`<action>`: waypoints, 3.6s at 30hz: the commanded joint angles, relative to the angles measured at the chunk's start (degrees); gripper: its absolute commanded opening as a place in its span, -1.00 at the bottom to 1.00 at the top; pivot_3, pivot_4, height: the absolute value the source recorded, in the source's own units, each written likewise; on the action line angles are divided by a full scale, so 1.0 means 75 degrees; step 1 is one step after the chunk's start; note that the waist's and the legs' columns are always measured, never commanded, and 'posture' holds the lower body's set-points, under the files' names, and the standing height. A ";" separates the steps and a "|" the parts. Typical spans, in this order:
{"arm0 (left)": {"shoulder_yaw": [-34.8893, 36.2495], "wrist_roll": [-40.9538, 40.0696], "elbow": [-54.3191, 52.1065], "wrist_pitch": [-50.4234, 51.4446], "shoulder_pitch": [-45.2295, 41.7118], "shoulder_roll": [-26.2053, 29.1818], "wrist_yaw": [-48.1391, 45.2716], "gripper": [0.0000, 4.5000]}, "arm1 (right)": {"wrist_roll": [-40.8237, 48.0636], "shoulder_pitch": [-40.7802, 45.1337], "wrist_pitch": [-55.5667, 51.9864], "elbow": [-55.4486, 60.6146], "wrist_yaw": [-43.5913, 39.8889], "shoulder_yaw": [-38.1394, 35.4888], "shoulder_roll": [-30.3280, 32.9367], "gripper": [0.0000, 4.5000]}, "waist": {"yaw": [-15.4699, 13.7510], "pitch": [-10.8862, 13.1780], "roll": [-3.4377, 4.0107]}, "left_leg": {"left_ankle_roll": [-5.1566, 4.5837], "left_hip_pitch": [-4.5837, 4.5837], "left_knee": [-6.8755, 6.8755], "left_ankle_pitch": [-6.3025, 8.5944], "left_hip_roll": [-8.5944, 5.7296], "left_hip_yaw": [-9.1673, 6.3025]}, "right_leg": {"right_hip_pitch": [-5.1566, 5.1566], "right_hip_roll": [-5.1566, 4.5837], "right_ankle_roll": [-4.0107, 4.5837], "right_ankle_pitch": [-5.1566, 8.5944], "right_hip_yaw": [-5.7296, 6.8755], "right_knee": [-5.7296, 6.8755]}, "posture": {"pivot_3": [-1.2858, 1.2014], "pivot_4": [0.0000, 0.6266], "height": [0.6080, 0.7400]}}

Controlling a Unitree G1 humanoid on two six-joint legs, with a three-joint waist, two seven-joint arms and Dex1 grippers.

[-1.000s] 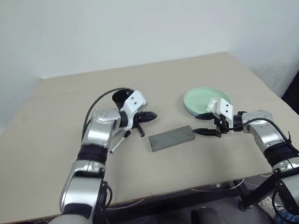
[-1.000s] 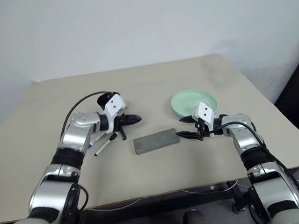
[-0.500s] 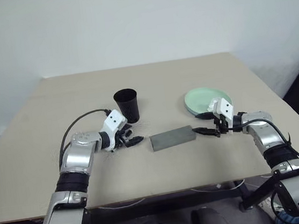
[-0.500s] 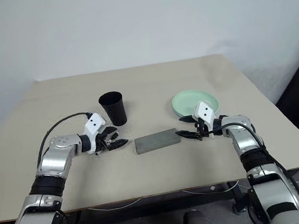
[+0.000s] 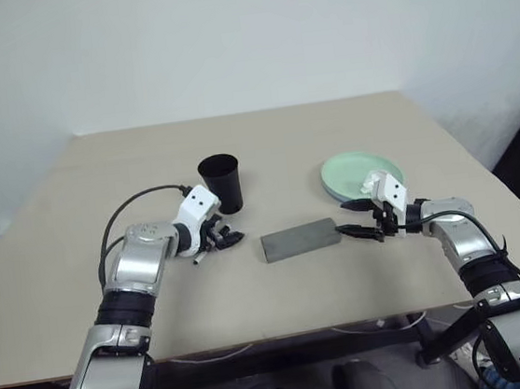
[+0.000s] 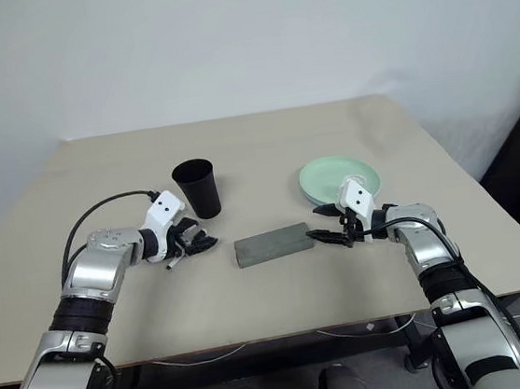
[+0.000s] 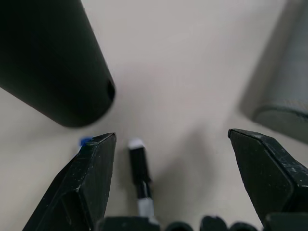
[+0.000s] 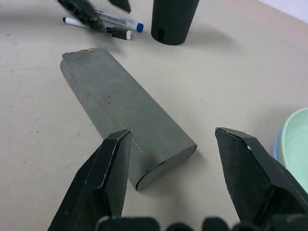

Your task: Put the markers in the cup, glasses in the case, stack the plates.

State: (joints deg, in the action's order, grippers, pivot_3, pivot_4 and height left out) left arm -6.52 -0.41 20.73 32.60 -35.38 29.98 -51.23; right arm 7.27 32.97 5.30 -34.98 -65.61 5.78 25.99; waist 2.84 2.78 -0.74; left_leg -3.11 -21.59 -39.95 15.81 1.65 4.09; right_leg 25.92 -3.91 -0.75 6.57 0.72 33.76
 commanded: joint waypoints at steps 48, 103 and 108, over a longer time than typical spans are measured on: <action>-0.1851 0.1034 0.2212 0.1200 -0.2593 0.0525 -0.1080 0.75 | 0.0156 0.0073 0.0003 0.0237 0.0206 -0.0163 -0.0248 0.33 | 0.0013 0.0002 -0.0004 | -0.0001 -0.0011 0.0007 0.0000 0.0000 -0.0001 | 0.0016 0.0003 0.0000 0.0001 -0.0003 0.0000 | 0.03 -1.00 0.88; -0.1131 0.0311 0.1829 0.0273 -0.2370 -0.0127 -0.1286 -0.99 | 0.0150 0.0164 -0.0018 0.0232 0.0190 -0.0166 -0.0134 0.33 | 0.0000 0.0002 -0.0006 | 0.0000 -0.0014 -0.0001 -0.0003 -0.0002 -0.0005 | 0.0013 0.0002 0.0000 0.0001 -0.0005 0.0001 | 0.03 -1.00 0.88; -0.0332 -0.0735 0.0737 -0.0241 -0.2176 -0.0290 -0.1745 -0.99 | 0.0130 0.0231 -0.0008 0.0156 0.0179 -0.0150 -0.0148 0.33 | -0.0001 0.0002 -0.0006 | -0.0001 -0.0037 0.0000 -0.0001 -0.0008 -0.0004 | 0.0033 0.0000 0.0000 0.0001 -0.0007 -0.0003 | 0.03 -1.00 0.88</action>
State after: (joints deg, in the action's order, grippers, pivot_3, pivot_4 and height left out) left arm -11.84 -3.20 29.34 33.22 -51.49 28.05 -63.94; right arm 7.26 33.01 4.85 -34.88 -64.03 5.76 24.27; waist 2.83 2.80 -0.78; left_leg -3.12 -21.86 -39.95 15.80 1.59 4.06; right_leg 26.17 -3.90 -0.75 6.57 0.67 33.74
